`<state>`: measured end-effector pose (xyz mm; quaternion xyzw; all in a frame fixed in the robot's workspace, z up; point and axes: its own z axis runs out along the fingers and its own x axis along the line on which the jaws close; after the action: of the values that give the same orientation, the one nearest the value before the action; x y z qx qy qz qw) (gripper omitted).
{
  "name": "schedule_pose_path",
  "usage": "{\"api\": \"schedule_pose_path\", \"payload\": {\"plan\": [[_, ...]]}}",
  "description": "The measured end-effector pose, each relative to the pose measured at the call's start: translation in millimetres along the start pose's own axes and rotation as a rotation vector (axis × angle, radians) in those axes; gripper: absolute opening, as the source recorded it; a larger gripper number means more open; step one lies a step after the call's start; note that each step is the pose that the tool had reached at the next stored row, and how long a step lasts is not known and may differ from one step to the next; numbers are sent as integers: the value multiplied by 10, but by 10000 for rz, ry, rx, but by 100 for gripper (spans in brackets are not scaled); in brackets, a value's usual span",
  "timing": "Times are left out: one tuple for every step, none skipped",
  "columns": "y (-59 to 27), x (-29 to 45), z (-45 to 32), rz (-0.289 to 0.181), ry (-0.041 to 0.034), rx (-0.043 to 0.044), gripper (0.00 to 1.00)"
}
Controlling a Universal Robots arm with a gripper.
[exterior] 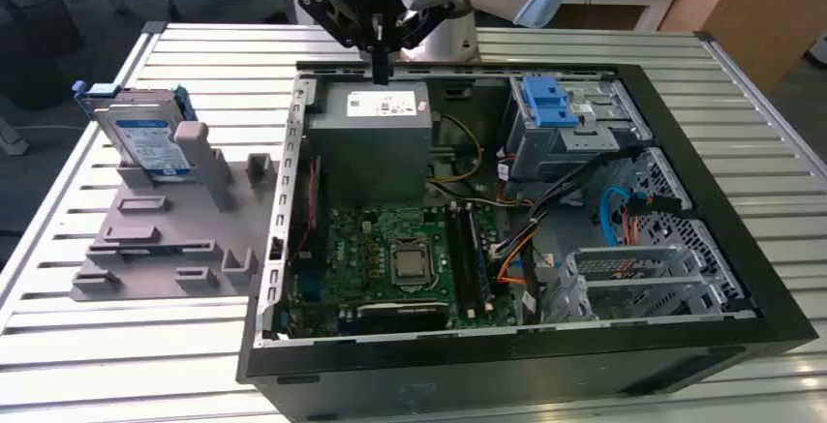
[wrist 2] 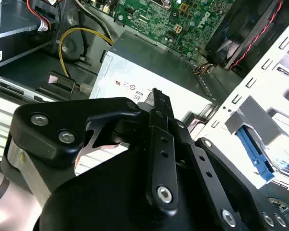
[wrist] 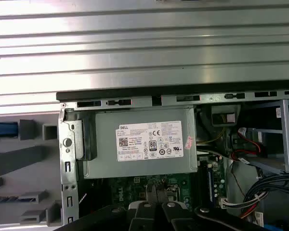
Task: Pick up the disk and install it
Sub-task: 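Reach for the disk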
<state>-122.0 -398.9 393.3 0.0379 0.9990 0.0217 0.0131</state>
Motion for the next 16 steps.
{"api": "schedule_pose_path", "payload": {"plan": [[0,0,0,0,0,0,11],[0,0,0,0,0,0,11],[0,0,0,0,0,0,11],[0,0,0,0,0,0,11],[0,0,0,0,0,1,11],[0,2,0,0,0,0,11],[0,5,-1,1,0,1,11],[0,7,0,1,0,1,11],[-1,11,0,1,0,0,11],[-2,18,0,1,0,0,11],[-2,25,0,0,-1,-1,11],[-3,34,-1,0,0,1,11],[-3,44,-2,0,0,1,11],[-4,53,-2,0,0,1,11],[-5,62,-2,0,0,0,11],[-5,71,-2,0,0,0,11]]}}
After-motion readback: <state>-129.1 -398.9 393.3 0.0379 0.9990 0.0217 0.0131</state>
